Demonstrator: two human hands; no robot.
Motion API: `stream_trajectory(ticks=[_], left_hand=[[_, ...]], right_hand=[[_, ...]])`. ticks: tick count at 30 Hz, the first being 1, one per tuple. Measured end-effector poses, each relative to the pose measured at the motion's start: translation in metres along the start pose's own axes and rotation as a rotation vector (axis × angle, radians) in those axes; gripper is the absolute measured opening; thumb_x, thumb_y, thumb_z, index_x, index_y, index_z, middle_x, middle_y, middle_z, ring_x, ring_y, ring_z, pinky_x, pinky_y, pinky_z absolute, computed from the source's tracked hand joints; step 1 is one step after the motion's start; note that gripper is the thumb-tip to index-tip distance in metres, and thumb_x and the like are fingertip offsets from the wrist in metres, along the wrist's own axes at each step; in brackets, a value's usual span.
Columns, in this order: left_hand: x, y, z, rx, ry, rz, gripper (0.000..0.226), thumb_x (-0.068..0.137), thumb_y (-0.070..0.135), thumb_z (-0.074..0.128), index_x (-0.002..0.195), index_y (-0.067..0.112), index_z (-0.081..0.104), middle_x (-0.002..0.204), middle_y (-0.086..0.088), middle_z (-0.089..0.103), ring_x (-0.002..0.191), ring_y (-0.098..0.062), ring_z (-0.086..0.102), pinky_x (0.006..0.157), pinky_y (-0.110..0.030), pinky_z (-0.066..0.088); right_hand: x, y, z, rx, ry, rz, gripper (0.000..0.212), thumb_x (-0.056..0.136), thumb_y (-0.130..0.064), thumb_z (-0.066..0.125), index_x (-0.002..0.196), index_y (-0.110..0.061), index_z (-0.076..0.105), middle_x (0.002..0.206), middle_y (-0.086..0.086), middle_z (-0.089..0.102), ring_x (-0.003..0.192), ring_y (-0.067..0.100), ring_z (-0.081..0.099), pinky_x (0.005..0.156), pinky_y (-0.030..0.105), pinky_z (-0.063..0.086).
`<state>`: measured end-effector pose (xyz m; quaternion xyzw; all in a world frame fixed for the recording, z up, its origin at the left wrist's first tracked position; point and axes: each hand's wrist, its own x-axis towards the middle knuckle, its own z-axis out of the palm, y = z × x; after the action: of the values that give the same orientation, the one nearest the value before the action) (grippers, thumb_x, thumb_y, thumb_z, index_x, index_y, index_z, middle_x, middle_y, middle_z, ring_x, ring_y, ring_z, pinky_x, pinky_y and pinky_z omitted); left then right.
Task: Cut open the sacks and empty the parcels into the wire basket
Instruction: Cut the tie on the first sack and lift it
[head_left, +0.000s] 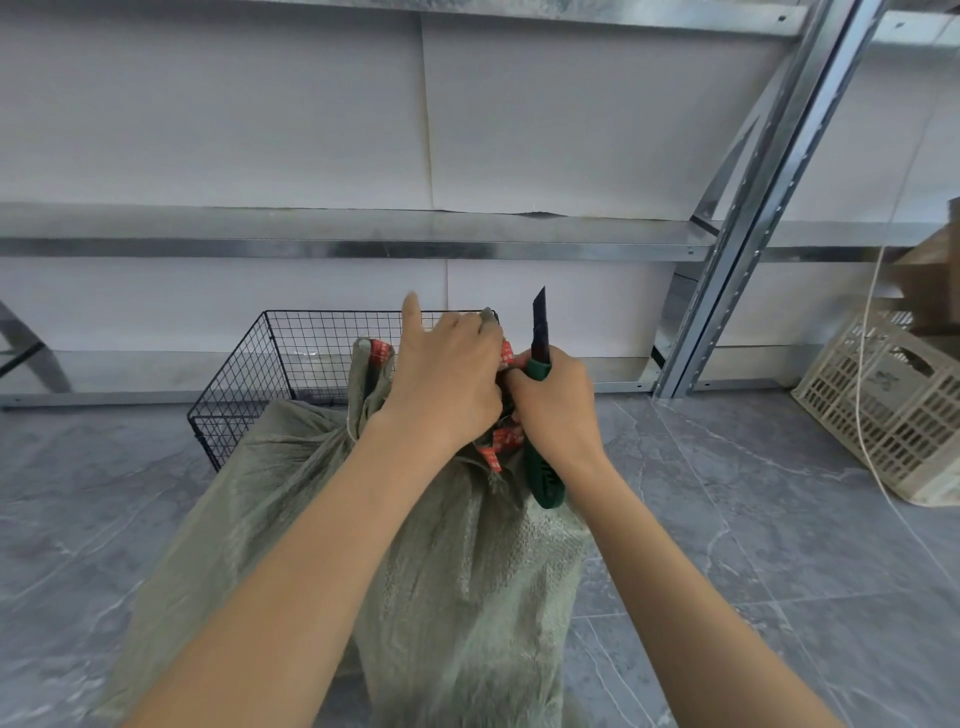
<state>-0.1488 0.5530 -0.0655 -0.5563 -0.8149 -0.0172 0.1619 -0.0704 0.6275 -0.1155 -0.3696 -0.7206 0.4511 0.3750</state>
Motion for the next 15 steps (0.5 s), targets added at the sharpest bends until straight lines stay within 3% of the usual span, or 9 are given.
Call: stream_trajectory(ticks=[4,7,11,15], left_hand=[[0.0,-0.002,0.016,-0.066,0.022,-0.072,0.041,0.091,0.04,0.049,0.122,0.013,0.047,0.106,-0.001,0.065,0.103,-0.023,0.06,0.107,-0.049,0.023],[0.0,-0.007,0.024,-0.123,0.131,-0.104,0.022,0.092,0.034,0.048,0.105,0.017,0.054,0.091,-0.001,0.067,0.09,-0.025,0.063,0.089,-0.039,0.035],[-0.001,-0.013,0.027,-0.25,0.224,-0.152,0.016,0.09,0.029,0.051,0.098,0.016,0.058,0.094,-0.001,0.058,0.083,-0.027,0.059,0.074,-0.036,0.038],[-0.005,-0.017,0.03,-0.283,0.292,-0.166,0.012,0.088,0.025,0.054,0.095,0.015,0.058,0.09,-0.001,0.06,0.079,-0.026,0.059,0.067,-0.034,0.037]], right_hand=[[0.0,-0.001,-0.002,0.013,0.005,0.01,0.009,0.085,-0.007,0.054,0.084,-0.006,0.062,0.071,0.006,0.061,0.062,0.018,0.054,0.054,0.026,0.041],[0.0,-0.001,-0.004,0.009,0.009,0.007,0.006,0.086,-0.009,0.055,0.083,-0.007,0.061,0.07,0.006,0.059,0.061,0.019,0.053,0.053,0.029,0.044],[-0.001,-0.001,-0.004,-0.038,0.014,-0.022,0.008,0.088,-0.009,0.053,0.081,-0.009,0.057,0.069,0.007,0.058,0.059,0.021,0.052,0.053,0.034,0.045],[-0.001,-0.002,-0.003,-0.061,-0.01,-0.027,0.007,0.088,-0.017,0.06,0.085,-0.011,0.058,0.074,0.006,0.06,0.061,0.017,0.053,0.054,0.028,0.045]])
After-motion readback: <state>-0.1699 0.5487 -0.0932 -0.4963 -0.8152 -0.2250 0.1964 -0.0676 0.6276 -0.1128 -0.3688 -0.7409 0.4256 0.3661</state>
